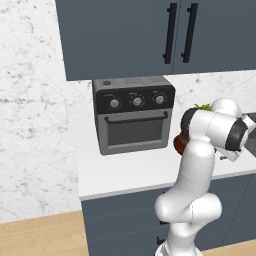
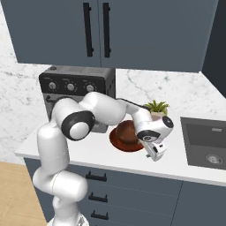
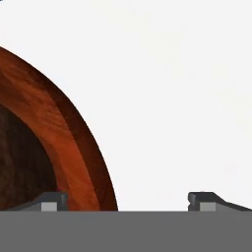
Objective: Pick up the bowls on the counter and stack them on top of one another in the open cabinet. Place the smaller bowl on top of the larger bowl.
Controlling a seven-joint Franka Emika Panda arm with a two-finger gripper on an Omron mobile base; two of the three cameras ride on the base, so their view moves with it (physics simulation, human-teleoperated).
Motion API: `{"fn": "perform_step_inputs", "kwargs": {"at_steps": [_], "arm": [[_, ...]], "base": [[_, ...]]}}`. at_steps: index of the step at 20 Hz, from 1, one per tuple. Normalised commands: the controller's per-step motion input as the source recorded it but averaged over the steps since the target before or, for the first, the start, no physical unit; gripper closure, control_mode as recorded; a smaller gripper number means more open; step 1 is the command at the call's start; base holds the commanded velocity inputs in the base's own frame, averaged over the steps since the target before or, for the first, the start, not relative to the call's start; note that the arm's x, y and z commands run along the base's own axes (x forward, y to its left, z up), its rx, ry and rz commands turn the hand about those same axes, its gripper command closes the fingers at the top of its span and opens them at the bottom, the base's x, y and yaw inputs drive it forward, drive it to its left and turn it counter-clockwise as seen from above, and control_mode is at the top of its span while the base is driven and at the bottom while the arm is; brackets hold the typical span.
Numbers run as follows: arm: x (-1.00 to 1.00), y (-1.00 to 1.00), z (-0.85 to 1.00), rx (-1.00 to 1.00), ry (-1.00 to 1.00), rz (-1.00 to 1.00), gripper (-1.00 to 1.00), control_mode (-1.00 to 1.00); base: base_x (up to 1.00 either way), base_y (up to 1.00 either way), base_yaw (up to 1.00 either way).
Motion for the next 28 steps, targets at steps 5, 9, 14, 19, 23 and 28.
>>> {"fn": "perform_step_inputs", "kwargs": {"at_steps": [5,9,14,19,23,28], "arm": [[0.05,0.06,-0.06,0.0,0.0,0.0,1.0,-1.0],[0.0,0.26,-0.01,0.0,0.0,0.0,1.0,-1.0],[0.0,0.18,0.0,0.0,-0.01,0.0,1.0,-1.0],[-0.24,0.03,0.13,0.0,-0.16,0.0,1.0,-1.0],[-0.58,0.0,0.55,0.0,-0.38,-0.01,1.0,-1.0],[-0.23,0.21,0.37,0.0,-0.1,-0.07,1.0,-1.0]], "base": [[0.0,0.0,0.0],[0.0,0.0,0.0],[0.0,0.0,0.0],[0.0,0.0,0.0],[0.0,0.0,0.0],[0.0,0.0,0.0]]}}
